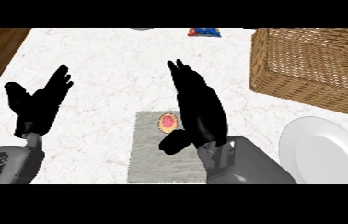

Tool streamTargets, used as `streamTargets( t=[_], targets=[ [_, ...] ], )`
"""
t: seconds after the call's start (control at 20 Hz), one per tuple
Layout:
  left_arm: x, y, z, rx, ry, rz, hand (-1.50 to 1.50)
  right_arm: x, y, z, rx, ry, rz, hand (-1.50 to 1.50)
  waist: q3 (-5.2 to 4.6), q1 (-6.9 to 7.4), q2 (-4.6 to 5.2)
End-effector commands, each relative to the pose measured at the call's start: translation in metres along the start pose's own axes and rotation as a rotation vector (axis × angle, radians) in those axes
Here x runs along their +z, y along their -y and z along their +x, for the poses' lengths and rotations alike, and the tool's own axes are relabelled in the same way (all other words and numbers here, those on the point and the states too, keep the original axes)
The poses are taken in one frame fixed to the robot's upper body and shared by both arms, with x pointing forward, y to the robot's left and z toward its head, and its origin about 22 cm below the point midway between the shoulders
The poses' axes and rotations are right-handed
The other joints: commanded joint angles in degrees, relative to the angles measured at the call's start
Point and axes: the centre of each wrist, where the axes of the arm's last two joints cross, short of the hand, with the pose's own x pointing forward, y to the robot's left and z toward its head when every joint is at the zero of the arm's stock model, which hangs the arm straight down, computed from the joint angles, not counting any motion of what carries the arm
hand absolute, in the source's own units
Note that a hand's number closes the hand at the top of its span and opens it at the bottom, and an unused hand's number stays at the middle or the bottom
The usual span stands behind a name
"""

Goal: Pick the cupcake from the placemat and place it in the basket

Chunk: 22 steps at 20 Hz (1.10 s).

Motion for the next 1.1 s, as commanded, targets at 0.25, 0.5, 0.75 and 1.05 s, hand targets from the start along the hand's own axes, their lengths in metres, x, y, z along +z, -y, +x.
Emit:
streamTargets(
  t=[0.25,0.5,0.75,1.05],
  targets=[
    [0.000,-0.016,0.006,0.002,0.004,0.003,0.00,-0.027,-0.053,-0.031,0.004,-0.112,0.033,-1.50,-0.02,0.22,0.02],
    [-0.010,-0.008,0.008,0.005,0.005,0.002,0.00,-0.023,-0.050,-0.028,0.021,-0.134,0.092,-1.50,-0.02,-0.15,-0.06],
    [0.001,0.002,0.012,-0.015,0.001,0.006,0.00,-0.035,-0.063,-0.045,0.043,-0.144,0.114,-1.50,0.00,0.26,-0.05],
    [0.003,0.015,-0.011,0.005,0.003,-0.007,0.00,-0.029,-0.063,-0.049,0.022,-0.115,0.099,-1.50,-0.01,0.15,-0.03]
  ],
)
